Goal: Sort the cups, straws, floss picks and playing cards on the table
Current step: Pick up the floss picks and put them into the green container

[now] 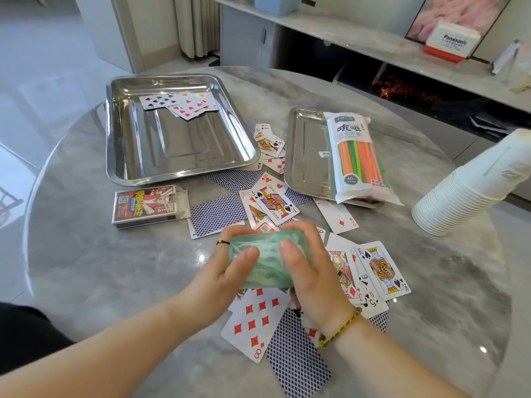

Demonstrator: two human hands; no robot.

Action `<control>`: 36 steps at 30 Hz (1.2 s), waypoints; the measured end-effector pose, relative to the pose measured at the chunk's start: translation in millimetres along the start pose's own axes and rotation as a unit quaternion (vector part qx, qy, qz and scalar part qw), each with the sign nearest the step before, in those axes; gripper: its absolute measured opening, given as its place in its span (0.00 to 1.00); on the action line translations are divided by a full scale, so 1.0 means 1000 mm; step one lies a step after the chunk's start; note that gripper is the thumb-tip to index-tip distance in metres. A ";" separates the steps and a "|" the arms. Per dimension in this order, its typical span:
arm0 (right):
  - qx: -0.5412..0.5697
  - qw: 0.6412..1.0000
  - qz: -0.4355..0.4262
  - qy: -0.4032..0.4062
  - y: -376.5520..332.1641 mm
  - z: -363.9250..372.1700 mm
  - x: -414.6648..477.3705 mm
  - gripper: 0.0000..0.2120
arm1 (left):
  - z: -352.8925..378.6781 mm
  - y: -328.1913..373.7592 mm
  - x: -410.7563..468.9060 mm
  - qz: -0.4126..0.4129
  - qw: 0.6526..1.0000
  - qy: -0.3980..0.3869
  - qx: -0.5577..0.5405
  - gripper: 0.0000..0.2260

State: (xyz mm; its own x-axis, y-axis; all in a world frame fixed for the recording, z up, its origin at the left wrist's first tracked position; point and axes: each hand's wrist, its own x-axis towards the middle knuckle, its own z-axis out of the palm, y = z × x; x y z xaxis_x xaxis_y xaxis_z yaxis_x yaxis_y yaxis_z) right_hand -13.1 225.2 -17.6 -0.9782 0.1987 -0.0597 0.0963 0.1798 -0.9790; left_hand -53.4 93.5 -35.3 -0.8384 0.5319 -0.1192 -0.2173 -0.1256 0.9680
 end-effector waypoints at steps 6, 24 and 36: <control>0.108 0.977 0.181 -0.042 -0.005 -0.003 0.001 0.08 | -0.004 -0.007 -0.002 0.096 0.981 0.002 0.171 0.23; -0.171 0.979 0.048 0.102 -0.027 -0.078 0.120 0.21 | -0.057 -0.010 0.066 0.096 0.775 0.094 0.618 0.40; -0.364 0.909 0.085 0.183 -0.019 -0.103 0.299 0.31 | -0.063 -0.032 0.080 0.116 0.741 0.080 0.657 0.31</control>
State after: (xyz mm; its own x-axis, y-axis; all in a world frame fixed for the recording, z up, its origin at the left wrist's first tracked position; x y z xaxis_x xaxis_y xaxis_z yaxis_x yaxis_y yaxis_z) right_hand -288.8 380.4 3.3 -0.8240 0.5666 0.0020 0.4664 0.6804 -0.5652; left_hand -144.6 87.4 -89.3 -0.8489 0.5035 0.1611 0.5269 0.7814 0.3342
